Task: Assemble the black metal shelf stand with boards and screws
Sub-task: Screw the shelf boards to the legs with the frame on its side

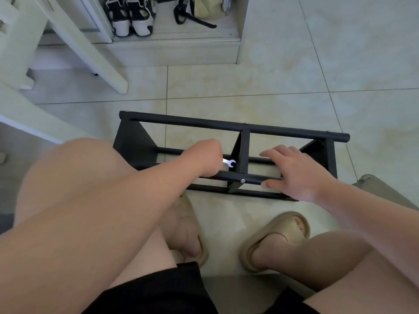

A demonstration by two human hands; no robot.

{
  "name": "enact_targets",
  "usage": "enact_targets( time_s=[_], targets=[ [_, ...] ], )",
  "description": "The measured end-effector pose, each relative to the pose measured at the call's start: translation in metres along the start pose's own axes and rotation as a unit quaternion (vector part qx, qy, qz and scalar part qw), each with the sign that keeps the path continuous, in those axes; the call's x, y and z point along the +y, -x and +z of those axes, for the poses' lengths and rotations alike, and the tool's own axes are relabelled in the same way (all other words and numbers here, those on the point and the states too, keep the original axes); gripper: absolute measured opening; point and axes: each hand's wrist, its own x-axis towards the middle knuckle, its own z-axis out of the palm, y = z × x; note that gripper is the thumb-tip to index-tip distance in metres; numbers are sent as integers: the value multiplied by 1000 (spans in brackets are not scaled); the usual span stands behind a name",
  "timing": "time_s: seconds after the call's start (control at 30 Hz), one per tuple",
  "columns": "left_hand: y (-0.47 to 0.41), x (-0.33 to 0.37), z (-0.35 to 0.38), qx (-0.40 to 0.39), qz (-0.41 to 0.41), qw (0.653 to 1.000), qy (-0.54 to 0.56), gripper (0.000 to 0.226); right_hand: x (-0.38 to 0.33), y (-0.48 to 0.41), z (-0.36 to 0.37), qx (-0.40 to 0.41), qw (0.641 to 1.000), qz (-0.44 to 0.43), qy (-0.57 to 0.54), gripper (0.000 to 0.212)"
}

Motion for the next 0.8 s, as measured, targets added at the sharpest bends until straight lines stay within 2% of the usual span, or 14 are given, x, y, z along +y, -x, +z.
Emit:
enact_targets(
  time_s=[0.13,0.27,0.33,0.47,0.57,0.67,0.8],
  targets=[
    [-12,-11,-15,17,-8,999,47,14,-7,-21,11,-31,999,-6,-36,105],
    [-34,-15,-7,-1,-8,996,91,9,-9,-45,34,-36,998,-20,55,133],
    [-45,-15,-1,-12,-3,995,95,8,-7,-53,38,-19,998,-31,56,139],
    [-59,-16,4,-38,5,994,102,11,-3,-66,38,-7,995,-80,54,143],
    [-66,-16,1,-48,20,993,107,15,-1,-69,41,17,994,-96,55,138],
    [-69,-15,0,-60,23,989,136,17,-1,-70,44,52,992,-93,71,131],
    [-69,-12,0,-81,10,985,152,23,-1,-71,48,67,994,-76,30,129]
  ],
)
